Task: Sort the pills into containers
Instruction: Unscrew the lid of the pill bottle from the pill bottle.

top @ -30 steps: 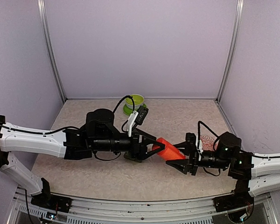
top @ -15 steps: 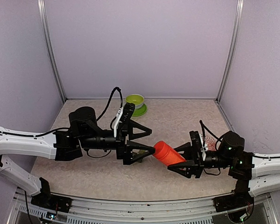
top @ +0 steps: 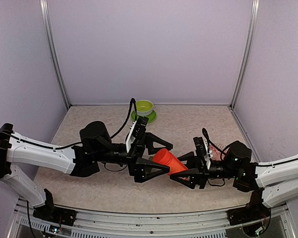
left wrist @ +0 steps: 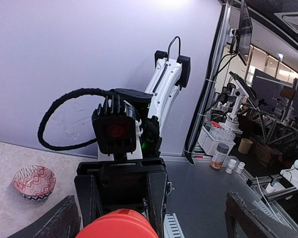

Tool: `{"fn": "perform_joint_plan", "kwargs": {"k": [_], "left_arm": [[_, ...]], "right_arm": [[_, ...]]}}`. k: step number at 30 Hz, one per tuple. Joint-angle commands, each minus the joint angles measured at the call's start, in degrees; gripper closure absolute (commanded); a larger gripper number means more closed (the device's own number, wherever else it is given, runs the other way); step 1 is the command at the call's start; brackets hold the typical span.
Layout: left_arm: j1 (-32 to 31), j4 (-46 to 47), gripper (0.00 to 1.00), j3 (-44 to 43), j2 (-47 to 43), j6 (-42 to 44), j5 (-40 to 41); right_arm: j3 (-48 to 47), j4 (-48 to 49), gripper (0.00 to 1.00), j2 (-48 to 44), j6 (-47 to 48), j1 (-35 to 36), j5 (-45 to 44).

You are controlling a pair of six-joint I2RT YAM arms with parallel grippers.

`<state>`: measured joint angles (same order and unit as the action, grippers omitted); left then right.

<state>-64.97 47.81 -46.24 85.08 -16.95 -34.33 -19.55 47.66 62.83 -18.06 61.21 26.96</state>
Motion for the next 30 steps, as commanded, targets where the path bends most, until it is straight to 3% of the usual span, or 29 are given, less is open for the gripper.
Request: {"fn": "perform_joint_plan", "kwargs": {"k": [1,12,24,30], "left_arm": [[-0.5,4.55,0.01,0.64,1.02,-1.88,-1.71],[-0.41,3.21,0.01,1.68,0.79,-2.3,-1.01],[-0.04,-0.13,0.01,1.62,-0.09,-1.5,2.11],[0.19,-0.51,0.01,2.75,-1.22,-1.83,3.35]], "right_arm": [[0.45,6.85,0.8,0.6,-1.83,0.69,-2.72],[3.88,4.42,0.81,-4.99,-0.93,0.74,-12.09],[3.84,1.06,0.82,-8.93,2.36,0.69,-8.37],[4.94,-0.32,0.82,-12.56,3.07,0.74,-10.88]]}}
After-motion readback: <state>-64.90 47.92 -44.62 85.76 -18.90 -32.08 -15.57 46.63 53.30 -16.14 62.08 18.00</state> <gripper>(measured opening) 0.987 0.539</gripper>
